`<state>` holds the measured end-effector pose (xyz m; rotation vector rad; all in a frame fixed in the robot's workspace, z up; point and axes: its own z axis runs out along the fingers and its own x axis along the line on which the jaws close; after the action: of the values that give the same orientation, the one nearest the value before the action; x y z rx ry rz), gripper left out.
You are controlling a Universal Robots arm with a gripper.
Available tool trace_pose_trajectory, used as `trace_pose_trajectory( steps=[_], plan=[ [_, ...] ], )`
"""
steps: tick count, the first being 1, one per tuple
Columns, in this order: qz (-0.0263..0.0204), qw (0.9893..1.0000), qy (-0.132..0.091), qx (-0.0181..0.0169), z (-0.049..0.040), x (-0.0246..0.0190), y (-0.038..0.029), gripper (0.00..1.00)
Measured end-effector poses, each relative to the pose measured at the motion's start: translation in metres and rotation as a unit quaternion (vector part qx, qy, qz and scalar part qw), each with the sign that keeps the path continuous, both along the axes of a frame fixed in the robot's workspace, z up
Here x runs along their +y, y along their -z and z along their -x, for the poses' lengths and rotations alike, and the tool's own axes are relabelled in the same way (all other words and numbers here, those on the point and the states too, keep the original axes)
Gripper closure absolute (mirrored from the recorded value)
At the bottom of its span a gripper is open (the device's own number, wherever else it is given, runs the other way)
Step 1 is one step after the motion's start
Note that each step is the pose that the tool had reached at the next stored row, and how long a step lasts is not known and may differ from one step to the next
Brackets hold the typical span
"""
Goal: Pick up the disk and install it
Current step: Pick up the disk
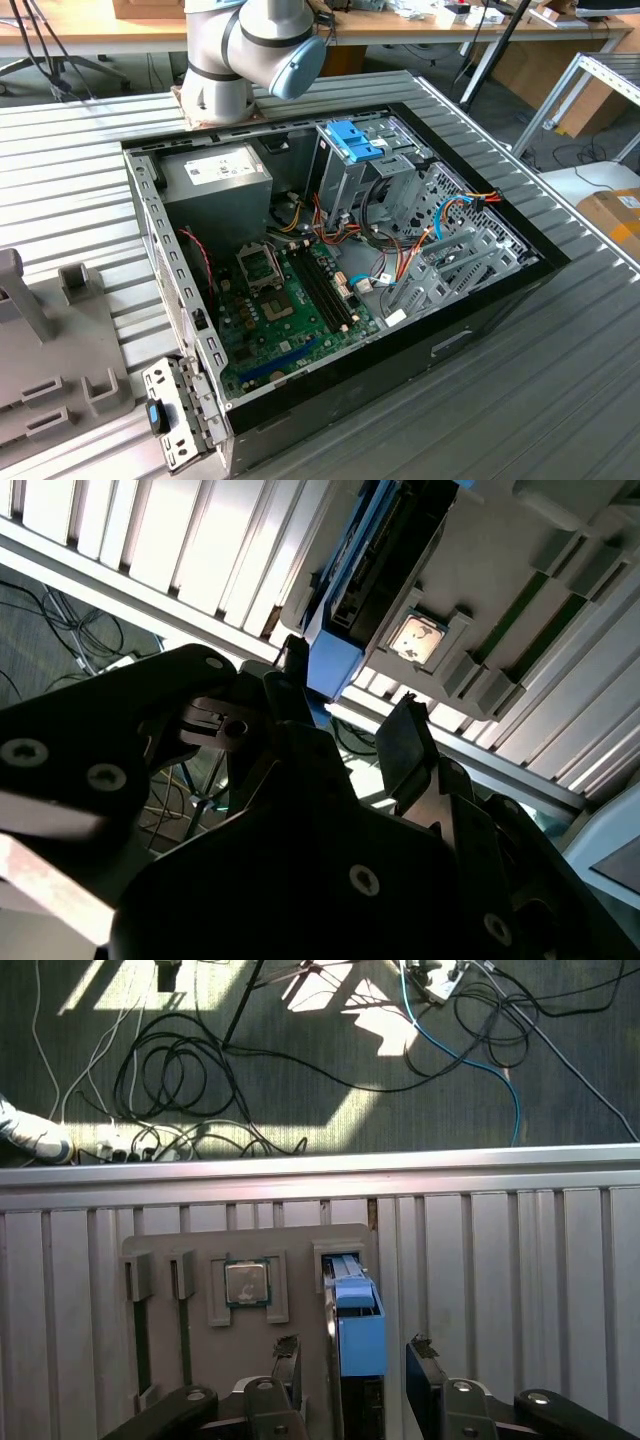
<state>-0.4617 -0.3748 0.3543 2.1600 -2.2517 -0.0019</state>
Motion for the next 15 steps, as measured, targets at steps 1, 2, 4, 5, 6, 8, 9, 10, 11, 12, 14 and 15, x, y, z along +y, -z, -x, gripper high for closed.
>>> trace_pose_trajectory(
  steps=[1, 2, 4, 5, 6, 8, 9, 10, 11, 12, 14, 15],
  plan=[
    [0.0000, 1.0000, 0.000, 0.0000, 0.0000, 0.0000, 0.0000, 0.46],
    [0.0000, 1.0000, 0.000, -0.0001, 0.0000, 0.0000, 0.0002, 0.46],
    [-0.0001, 1.0000, 0.000, -0.0002, 0.0000, 0.0000, 0.0015, 0.46],
    [0.0000, 1.0000, 0.000, -0.0001, 0.0000, 0.0000, 0.0023, 0.46],
    [-0.0001, 1.0000, 0.000, -0.0001, 0.0000, 0.0000, 0.0029, 0.46],
    [-0.0001, 1.0000, -0.009, -0.0001, 0.0000, 0.0017, 0.0050, 0.46],
    [0.0000, 0.9999, -0.017, -0.0001, -0.0001, 0.0021, 0.0061, 0.46],
    [0.0000, 0.9997, -0.023, -0.0001, 0.0000, 0.0022, 0.0075, 0.46],
    [0.0000, 0.9997, -0.024, 0.0000, 0.0001, 0.0019, 0.0082, 0.46],
    [0.0000, 0.9997, -0.025, -0.0001, 0.0001, 0.0015, 0.0090, 0.46],
    [0.0000, 0.9996, -0.027, -0.0001, 0.0000, 0.0011, 0.0120, 0.46],
    [-0.0001, 0.9996, -0.028, -0.0001, 0.0000, 0.0010, 0.0136, 0.46]
  ],
)
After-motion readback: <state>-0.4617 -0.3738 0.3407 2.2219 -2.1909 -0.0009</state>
